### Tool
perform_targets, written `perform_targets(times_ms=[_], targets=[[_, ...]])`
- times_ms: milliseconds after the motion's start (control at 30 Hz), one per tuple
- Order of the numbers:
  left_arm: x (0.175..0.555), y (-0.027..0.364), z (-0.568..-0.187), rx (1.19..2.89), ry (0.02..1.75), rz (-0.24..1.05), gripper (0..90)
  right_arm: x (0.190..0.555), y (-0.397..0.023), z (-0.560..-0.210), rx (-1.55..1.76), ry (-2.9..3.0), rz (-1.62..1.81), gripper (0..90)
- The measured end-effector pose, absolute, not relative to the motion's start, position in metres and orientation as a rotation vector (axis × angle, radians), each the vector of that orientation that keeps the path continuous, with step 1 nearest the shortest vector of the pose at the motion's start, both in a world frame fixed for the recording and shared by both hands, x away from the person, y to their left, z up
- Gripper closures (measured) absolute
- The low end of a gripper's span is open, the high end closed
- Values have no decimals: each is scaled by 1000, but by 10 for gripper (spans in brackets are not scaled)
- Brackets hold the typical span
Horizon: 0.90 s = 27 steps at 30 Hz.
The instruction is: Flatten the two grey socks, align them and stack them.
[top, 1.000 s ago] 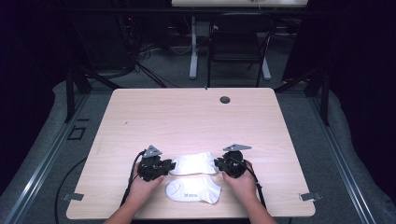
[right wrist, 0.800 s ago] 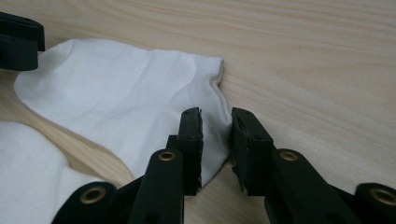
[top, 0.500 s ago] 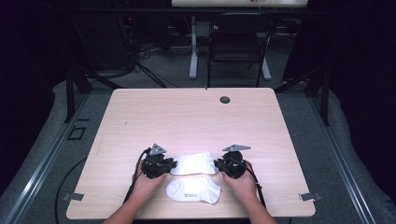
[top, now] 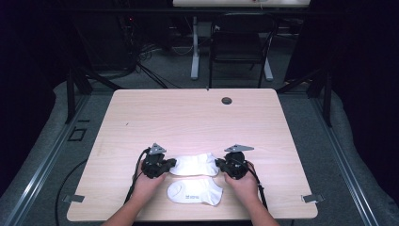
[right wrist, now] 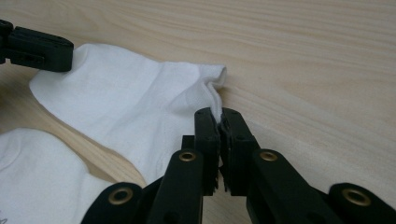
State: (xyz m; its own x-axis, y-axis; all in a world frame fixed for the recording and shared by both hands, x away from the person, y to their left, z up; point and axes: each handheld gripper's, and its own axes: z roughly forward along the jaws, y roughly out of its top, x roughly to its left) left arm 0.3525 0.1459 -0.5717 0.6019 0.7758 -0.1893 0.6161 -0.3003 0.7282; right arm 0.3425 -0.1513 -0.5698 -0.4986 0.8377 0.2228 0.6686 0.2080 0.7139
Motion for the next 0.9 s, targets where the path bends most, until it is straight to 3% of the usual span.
perform_targets(times_ms=[900], targets=[[321,160,-543,1993,1043,236,868,320,-149,-535,1380,2294,1236,865]])
